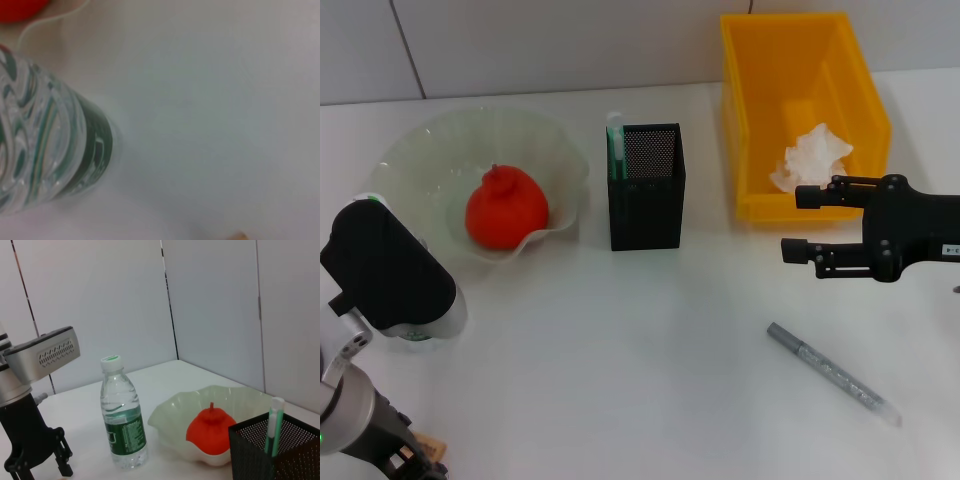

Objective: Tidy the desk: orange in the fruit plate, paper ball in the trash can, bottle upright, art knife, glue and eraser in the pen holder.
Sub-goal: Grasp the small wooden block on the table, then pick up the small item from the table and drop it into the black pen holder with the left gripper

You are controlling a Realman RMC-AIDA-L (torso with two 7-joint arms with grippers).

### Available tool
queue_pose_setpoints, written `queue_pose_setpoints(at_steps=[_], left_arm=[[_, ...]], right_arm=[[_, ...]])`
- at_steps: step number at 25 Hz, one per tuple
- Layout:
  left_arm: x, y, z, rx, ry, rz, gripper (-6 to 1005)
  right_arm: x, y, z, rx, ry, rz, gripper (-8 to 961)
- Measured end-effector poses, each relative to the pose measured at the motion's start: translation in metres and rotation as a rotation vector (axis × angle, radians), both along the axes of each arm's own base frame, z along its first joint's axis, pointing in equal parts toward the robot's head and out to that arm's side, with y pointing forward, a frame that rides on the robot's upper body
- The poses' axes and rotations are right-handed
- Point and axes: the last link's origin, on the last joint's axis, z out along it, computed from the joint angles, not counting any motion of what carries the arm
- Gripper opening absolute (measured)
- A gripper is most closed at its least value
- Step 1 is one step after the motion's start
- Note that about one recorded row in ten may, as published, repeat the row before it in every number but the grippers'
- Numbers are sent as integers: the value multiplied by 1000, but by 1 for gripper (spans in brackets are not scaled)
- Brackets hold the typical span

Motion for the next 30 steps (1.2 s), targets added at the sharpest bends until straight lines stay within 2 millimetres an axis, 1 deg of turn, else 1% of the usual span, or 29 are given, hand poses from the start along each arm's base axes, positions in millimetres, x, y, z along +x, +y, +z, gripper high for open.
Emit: queue_pose_setpoints(at_steps=[9,16,21,26,30], left_arm=[[-2,2,-2,-10,11,8,595],[0,4,-2,-11,12,1,573],[0,5,-1,-3,18,-1,510],[1,7,-2,0,21,-1,469],[9,6,-3,-8,10,-30,459]], right_arm=[[0,1,0,2,-1,2,758],[0,1,0,2,-1,2,757],[0,1,0,5,-2,5,757],[0,1,1,9,-2,7,756],[-1,2,1,14,-1,7,757]])
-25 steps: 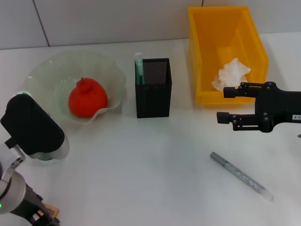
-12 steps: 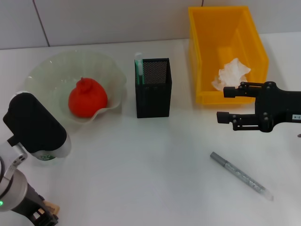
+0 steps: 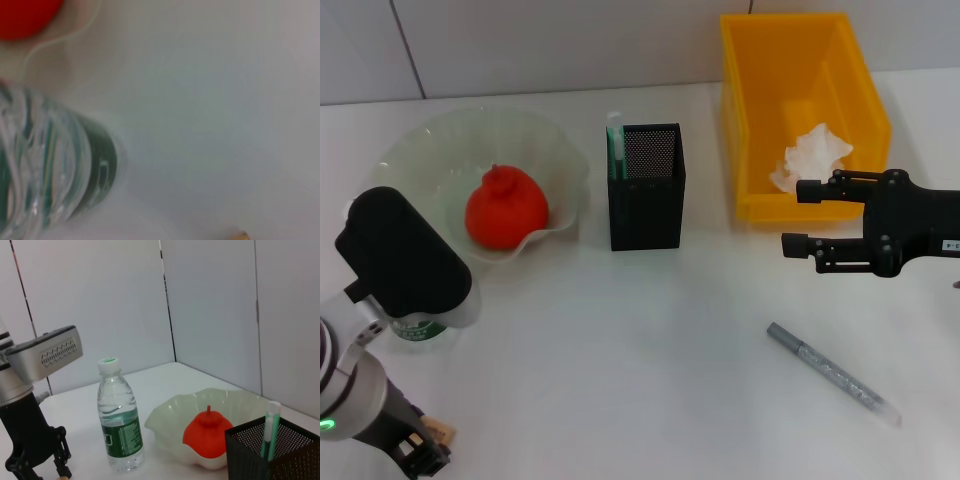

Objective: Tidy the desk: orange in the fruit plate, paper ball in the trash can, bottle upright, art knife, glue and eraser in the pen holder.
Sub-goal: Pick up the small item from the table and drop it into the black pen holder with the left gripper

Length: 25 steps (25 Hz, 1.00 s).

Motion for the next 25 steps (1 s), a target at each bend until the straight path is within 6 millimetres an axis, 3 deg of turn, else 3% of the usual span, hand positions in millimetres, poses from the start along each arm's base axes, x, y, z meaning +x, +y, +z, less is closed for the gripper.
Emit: queue_pose_setpoints(at_steps=[7,14,25], left_arm=[[9,-2,-3,-24,-21,-29,450],[55,-4,-10,-81,-150,-158,446],[97,7,-15,-98,-219,-323,444]], right_arm=[[1,1,0,8,-3,-4,758],[0,2,0,10,-4,-3,757],[2,3,-1,15,-5,-12,757]])
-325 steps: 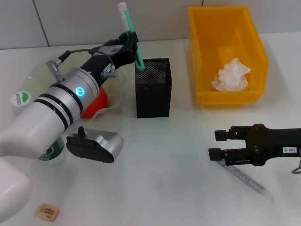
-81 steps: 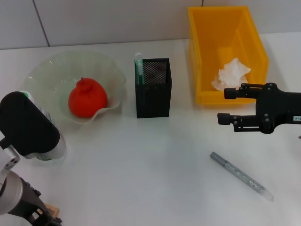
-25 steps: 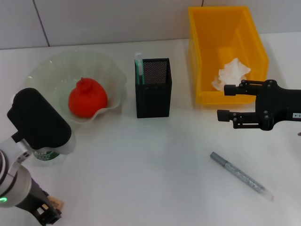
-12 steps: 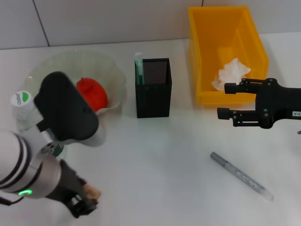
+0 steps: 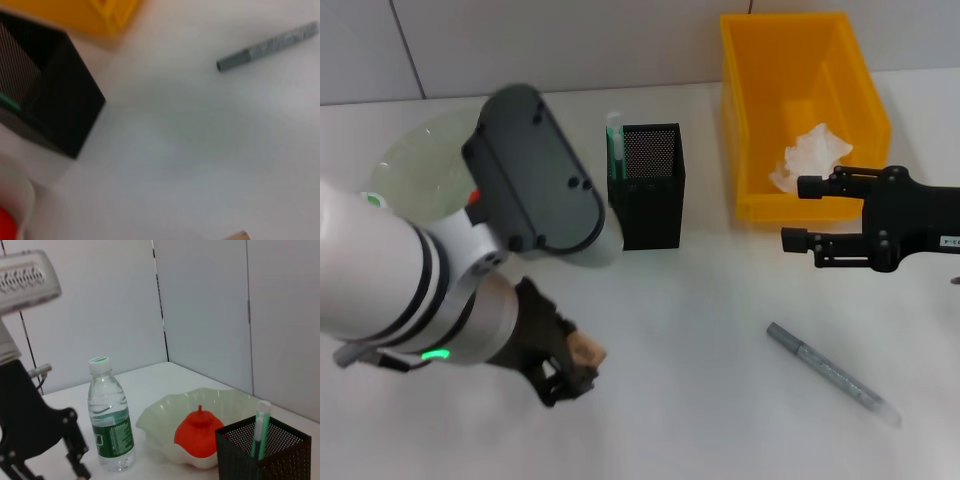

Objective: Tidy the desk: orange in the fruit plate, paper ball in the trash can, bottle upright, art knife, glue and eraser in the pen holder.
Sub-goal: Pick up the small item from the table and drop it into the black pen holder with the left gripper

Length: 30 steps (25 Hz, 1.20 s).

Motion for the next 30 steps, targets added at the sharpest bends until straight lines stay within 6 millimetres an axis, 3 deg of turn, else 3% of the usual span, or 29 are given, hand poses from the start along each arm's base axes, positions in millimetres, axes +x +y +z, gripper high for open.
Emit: queue_pose_setpoints(at_steps=[11,23,30], left_arm=[[29,25,10,98,-88,-150,444],[37,48,17,216,-141,-232,443],[42,59,11,256,-189,-287,443]], right_arm=[[0,0,-1,-6,7,-3,757],[1,-3,-2,-10,14,-6,757],[0,-2,-4,-9,15,-8,757]])
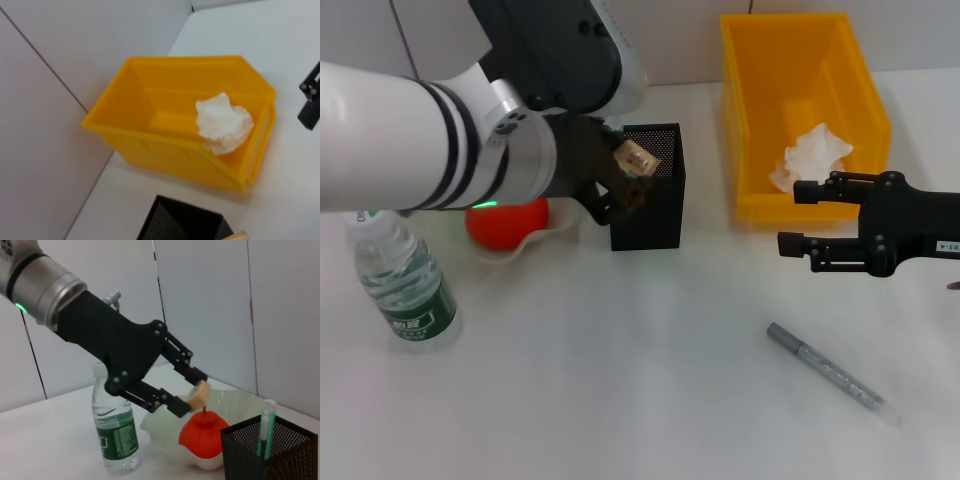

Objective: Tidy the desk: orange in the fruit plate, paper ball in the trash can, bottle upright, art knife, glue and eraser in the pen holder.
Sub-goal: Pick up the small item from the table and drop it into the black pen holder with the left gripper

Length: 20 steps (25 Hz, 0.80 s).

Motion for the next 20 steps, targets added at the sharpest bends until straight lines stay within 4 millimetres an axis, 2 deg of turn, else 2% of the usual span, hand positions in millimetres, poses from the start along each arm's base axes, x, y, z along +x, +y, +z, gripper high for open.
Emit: queue_pose_setpoints(at_steps=[13,17,20], left_arm=[[-1,31,-24,68,-69,-71,442],[-2,34,-28,70,-70,-76,442],[-7,42,-39,81,-77,-83,442]], right_arm=[[3,-2,1,7,3,-12,757],[4,-3,1,7,4,-18,757],[5,-3,2,9,7,-24,757]])
